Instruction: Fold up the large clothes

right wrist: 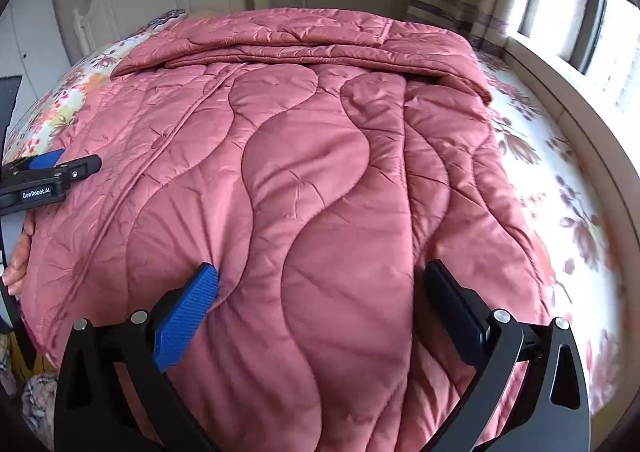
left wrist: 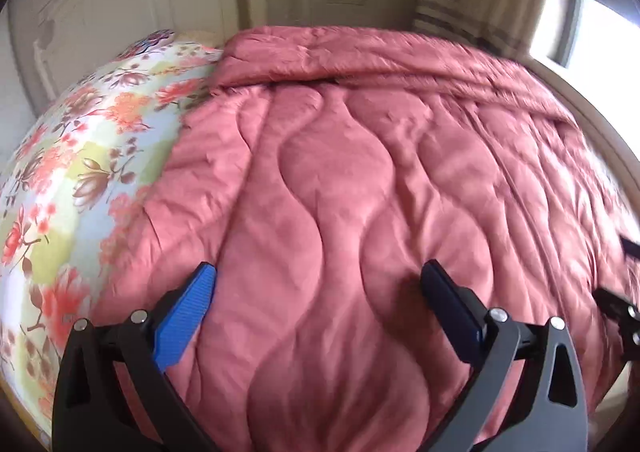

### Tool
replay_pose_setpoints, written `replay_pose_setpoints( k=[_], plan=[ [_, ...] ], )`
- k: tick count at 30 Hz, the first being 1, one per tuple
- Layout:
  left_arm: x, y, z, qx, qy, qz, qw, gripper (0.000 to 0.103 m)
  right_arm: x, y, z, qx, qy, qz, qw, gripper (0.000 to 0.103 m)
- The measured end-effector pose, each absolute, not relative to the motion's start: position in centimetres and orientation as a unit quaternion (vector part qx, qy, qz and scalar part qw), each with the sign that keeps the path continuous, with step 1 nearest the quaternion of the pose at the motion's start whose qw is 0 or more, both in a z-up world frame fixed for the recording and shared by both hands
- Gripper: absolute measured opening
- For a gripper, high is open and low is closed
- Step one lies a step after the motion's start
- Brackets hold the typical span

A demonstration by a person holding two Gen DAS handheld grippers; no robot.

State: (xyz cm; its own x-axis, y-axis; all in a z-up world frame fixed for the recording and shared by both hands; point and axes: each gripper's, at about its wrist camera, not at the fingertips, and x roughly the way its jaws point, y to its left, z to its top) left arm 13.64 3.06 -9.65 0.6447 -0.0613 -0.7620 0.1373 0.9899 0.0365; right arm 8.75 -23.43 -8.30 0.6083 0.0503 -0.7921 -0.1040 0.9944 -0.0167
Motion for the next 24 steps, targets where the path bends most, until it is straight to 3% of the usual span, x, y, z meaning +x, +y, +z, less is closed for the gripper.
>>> replay_pose_setpoints(
  k=[7,11,24],
  plan=[
    [10.1,4.7,-8.6,0.009,0.419,-0.062,0.906,0.101,6.4,-23.5,-9.7,-0.035,0.422,0.070,0.903,0.099],
    [7.0,4.1,-10.2,0.061,0.404,-0.058,0.911,0.101,4.3,-22.7,-8.4,-0.052,0.417,0.066,0.905,0.098],
    [4.5,5.4,-10.2,0.051,0.386,-0.056,0.919,0.101,-0.1,-20.6,-9.5,-0.121,0.397,0.117,0.902,0.098]
  ],
)
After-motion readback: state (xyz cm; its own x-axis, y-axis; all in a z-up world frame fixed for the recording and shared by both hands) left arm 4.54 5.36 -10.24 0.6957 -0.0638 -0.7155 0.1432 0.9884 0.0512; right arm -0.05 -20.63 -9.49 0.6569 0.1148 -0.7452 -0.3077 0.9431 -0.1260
